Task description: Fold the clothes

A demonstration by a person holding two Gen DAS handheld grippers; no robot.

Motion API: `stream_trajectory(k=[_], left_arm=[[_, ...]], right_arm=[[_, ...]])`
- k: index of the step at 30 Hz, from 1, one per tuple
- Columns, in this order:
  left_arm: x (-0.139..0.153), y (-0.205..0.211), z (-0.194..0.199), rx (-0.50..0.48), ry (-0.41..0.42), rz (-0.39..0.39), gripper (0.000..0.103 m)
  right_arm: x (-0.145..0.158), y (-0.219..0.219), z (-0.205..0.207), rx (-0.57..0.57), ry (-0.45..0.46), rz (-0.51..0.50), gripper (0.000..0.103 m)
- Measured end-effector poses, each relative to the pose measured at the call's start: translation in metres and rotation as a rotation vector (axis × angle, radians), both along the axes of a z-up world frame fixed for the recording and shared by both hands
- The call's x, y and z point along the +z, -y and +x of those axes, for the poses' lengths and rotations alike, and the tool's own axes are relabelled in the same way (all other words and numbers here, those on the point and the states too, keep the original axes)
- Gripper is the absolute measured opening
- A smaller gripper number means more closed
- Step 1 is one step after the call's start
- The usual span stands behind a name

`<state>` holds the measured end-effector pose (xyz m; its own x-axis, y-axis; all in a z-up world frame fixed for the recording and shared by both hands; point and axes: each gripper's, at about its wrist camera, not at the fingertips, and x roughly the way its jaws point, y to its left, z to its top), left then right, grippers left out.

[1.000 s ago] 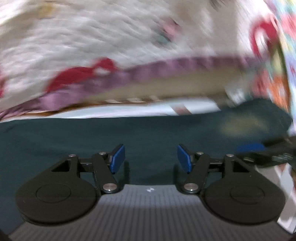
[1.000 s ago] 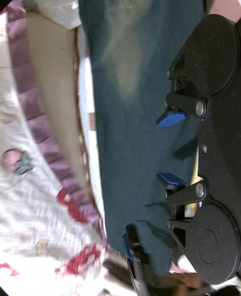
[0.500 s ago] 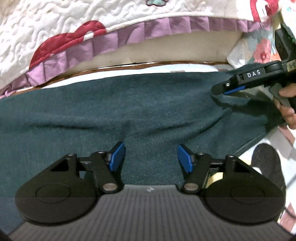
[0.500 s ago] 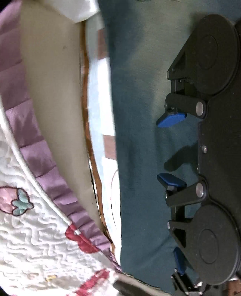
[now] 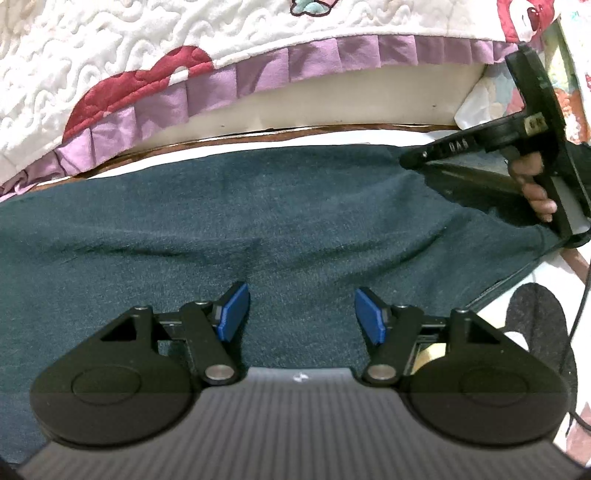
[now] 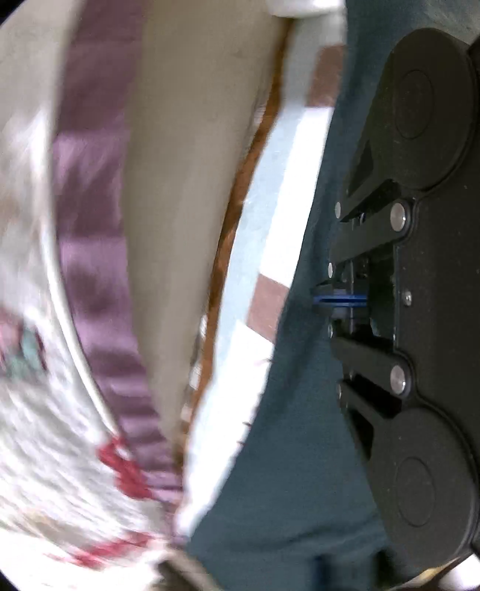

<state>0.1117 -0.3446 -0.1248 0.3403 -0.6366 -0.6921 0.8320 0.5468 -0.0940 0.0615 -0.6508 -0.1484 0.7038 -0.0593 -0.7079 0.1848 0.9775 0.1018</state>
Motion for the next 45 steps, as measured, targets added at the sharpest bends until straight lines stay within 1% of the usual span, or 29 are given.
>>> stream_trajectory(k=[5,6,8,9,10,11,12,13,18,19,20,21,22,24,25,27,28,29,30,31,33,35,37,38,39,40,42,44,45], left_arm=[[0.000,-0.006,0.000,-0.009,-0.002,-0.004,0.064],[0.000,-0.008,0.000,-0.010,-0.006,-0.008,0.064],[0.000,-0.012,0.003,-0.009,-0.024,-0.024,0.064],[0.000,-0.013,0.005,-0.010,-0.032,-0.032,0.064],[0.001,-0.014,0.006,-0.006,-0.037,-0.035,0.064],[0.001,-0.016,0.006,0.004,-0.037,-0.032,0.065],[0.002,-0.017,0.007,0.013,-0.037,-0.030,0.065],[0.003,-0.018,0.007,0.023,-0.037,-0.028,0.066],[0.007,-0.025,0.009,0.071,-0.038,-0.018,0.066],[0.008,-0.026,0.010,0.081,-0.039,-0.016,0.066],[0.009,-0.028,0.010,0.091,-0.039,-0.014,0.066],[0.010,-0.029,0.011,0.100,-0.039,-0.012,0.065],[0.011,-0.030,0.011,0.110,-0.039,-0.010,0.065],[0.010,-0.045,0.019,0.169,-0.052,-0.020,0.065],[0.009,-0.054,0.025,0.206,-0.061,-0.027,0.064],[0.008,-0.068,0.034,0.266,-0.073,-0.034,0.064],[0.008,-0.068,0.035,0.273,-0.070,-0.025,0.064],[0.009,-0.067,0.036,0.280,-0.066,-0.016,0.064],[0.010,-0.067,0.036,0.287,-0.063,-0.007,0.065],[0.011,-0.065,0.036,0.289,-0.062,-0.003,0.066],[0.012,-0.058,0.033,0.281,-0.069,-0.006,0.066],[0.020,-0.044,0.024,0.248,-0.075,0.006,0.066],[0.031,-0.028,0.014,0.206,-0.081,0.024,0.066],[0.036,-0.020,0.009,0.186,-0.085,0.032,0.066],[0.041,-0.012,0.004,0.165,-0.088,0.041,0.066],[0.046,-0.004,-0.002,0.144,-0.091,0.049,0.066],[0.056,0.012,-0.012,0.103,-0.097,0.066,0.066],[0.067,0.029,-0.022,0.061,-0.104,0.084,0.066],[0.072,0.037,-0.027,0.040,-0.107,0.092,0.066]], right_arm=[[-0.005,0.031,0.009,-0.196,-0.013,-0.071,0.000],[-0.004,0.036,0.010,-0.220,-0.013,-0.076,0.000],[0.008,0.036,0.005,-0.160,0.014,-0.026,0.001],[0.014,0.033,0.004,-0.120,0.022,-0.007,0.007],[0.020,0.020,0.005,-0.045,0.012,-0.009,0.022],[0.025,0.007,0.006,0.029,0.002,-0.011,0.034],[0.029,-0.003,0.007,0.083,-0.006,-0.013,0.065],[0.028,-0.001,0.009,0.061,-0.010,-0.015,0.070],[0.022,0.006,0.017,-0.048,-0.027,-0.024,0.070],[0.020,0.007,0.018,-0.070,-0.031,-0.025,0.066],[0.019,0.008,0.020,-0.092,-0.034,-0.027,0.066],[0.018,0.010,0.022,-0.114,-0.038,-0.029,0.062],[0.017,0.011,0.023,-0.136,-0.041,-0.031,0.051],[0.014,0.014,0.026,-0.180,-0.048,-0.034,0.008],[0.013,0.015,0.028,-0.202,-0.052,-0.036,0.012],[0.010,0.018,0.031,-0.246,-0.059,-0.040,0.012],[0.012,0.021,0.027,-0.268,-0.056,-0.040,0.020],[0.022,0.031,0.003,-0.287,-0.030,-0.034,0.029],[0.032,0.040,-0.023,-0.307,-0.005,-0.026,0.049],[0.040,0.049,-0.052,-0.329,0.016,-0.012,0.058],[0.054,0.067,-0.112,-0.374,0.055,0.020,0.058],[0.062,0.086,-0.176,-0.433,0.059,0.071,0.059],[0.065,0.099,-0.230,-0.473,0.054,0.083,0.059],[0.066,0.104,-0.254,-0.487,0.052,0.069,0.059],[0.066,0.109,-0.275,-0.502,0.059,0.041,0.060],[0.065,0.113,-0.296,-0.520,0.070,0.012,0.064],[0.055,0.117,-0.334,-0.579,0.113,-0.041,0.067],[0.042,0.128,-0.360,-0.650,0.118,-0.031,0.067],[0.045,0.134,-0.361,-0.657,0.147,-0.002,0.067]])
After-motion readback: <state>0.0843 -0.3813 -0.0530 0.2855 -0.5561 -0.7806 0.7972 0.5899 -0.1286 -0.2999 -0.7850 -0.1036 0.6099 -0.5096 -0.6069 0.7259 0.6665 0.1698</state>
